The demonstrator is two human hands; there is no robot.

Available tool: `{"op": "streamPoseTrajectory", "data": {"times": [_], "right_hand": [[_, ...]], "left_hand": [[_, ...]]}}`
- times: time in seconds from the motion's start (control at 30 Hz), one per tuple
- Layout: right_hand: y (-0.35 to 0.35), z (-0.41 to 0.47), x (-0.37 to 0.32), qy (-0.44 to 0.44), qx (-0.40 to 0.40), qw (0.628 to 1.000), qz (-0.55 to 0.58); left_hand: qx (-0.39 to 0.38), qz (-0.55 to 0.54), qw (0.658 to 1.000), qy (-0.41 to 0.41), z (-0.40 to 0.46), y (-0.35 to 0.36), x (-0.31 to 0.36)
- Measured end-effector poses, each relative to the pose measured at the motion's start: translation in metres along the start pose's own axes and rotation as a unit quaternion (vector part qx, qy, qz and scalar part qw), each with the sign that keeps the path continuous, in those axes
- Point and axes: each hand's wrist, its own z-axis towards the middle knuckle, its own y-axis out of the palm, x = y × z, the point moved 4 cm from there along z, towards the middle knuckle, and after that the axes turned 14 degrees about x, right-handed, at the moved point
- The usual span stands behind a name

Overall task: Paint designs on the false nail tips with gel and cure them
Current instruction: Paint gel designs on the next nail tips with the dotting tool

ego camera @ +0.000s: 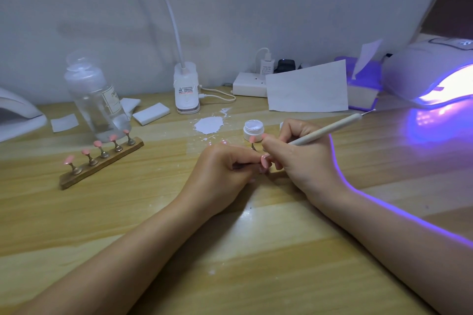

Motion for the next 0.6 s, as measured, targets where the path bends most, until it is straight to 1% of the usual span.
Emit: {"op": "streamPoseTrajectory", "data": {"times": [0.3, 0.5, 0.6], "right_hand": [[-0.0005, -0.0009, -0.0012, 0.003, -0.001, 1.0, 0.006], [-0.0006, -0.0011, -0.0016, -0.008, 0.004, 1.0, -0.005], [-0.0014, -0.0008, -0.002, -0.005, 0.014, 1.0, 0.001]], "left_hand": [[-0.004, -0.009, 1.0, 0.005, -0.0002, 0.0005, 0.0007], [0.009, 0.0, 1.0, -0.022, -0.0001, 0.0014, 0.0019], [0.005, -0.003, 1.0, -0.02, -0.0005, 0.0011, 0.002]]}}
